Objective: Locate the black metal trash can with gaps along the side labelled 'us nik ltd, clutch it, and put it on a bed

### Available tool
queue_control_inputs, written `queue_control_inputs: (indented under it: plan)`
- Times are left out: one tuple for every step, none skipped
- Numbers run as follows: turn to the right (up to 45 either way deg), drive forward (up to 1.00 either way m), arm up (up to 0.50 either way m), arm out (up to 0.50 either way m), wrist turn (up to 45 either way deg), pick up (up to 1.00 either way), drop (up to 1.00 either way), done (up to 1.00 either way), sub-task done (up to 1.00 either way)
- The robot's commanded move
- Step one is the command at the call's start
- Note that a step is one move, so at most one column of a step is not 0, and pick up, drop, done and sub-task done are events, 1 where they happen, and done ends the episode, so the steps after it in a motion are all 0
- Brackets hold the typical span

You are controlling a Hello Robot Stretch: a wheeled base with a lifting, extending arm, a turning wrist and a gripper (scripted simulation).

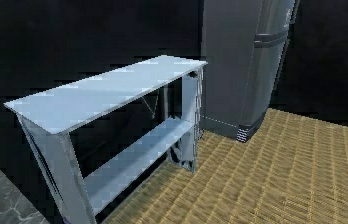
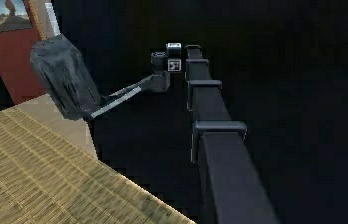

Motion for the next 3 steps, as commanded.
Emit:
queue_control_inputs:
  plan:
    - [0.0,0.00,0.00,0.00,-45.0,0.00,0.00,0.00,0.00]
    - [0.0,0.00,0.00,0.00,-3.0,0.00,0.00,0.00,0.00]
    - [0.0,0.00,0.00,-0.38,0.0,0.00,0.00,0.00,0.00]
